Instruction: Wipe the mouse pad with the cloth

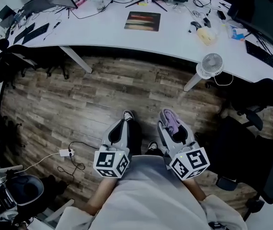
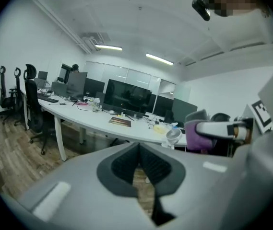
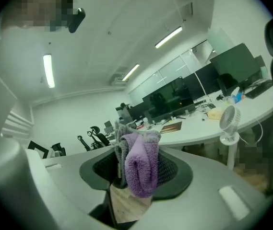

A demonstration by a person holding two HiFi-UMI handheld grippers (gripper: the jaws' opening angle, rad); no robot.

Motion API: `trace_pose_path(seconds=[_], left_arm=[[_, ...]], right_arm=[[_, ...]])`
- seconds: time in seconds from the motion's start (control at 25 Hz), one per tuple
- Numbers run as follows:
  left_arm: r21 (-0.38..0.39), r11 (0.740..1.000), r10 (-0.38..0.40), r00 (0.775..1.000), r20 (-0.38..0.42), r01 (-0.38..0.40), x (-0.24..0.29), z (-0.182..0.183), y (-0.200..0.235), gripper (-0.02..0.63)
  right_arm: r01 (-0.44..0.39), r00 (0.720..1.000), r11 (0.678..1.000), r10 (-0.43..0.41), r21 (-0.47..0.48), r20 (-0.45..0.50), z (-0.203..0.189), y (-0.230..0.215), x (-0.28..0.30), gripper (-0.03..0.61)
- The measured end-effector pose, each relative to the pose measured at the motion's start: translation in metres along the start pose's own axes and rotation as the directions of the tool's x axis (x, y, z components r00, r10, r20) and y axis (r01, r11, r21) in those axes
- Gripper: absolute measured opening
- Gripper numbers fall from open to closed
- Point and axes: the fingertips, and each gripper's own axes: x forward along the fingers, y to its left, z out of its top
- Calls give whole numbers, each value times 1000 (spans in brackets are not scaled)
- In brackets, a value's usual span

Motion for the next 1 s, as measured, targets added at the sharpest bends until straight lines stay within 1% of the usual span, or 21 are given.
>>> trace_pose_path(seconds=[0.12,0.2,0.28,0.32,0.44,0.56,0.68,0.84,1.0], left_arm=[[-24,1000,5,1000,5,-5,19,9,23,0],[-39,999,-6,1000,6,6,33,15,37,0],[-56,998,-35,999,3,35,48,24,50,0],[-60,997,-44,999,4,44,55,31,58,0],[-53,998,-39,999,13,40,75,55,85,0],[-52,998,-46,999,5,46,97,76,112,0],[-7,997,-75,997,-9,75,118,99,133,0],[38,994,-107,994,0,107,142,130,161,0],[68,989,-131,991,-26,133,162,153,198,0]], right_arm=[[-3,1000,998,5,-57,23,14,3,27,184],[29,999,997,-27,-74,27,19,-1,46,184],[66,998,994,-64,-89,25,24,-5,68,184],[72,997,993,-70,-89,22,27,-6,79,184],[82,997,993,-82,-82,7,43,-9,118,184],[123,992,983,-124,-134,3,64,-9,155,184],[144,989,978,-147,-152,-9,80,-5,194,186],[157,986,981,-162,-110,-35,92,-3,243,186],[167,985,983,-169,-70,-21,113,6,286,186]])
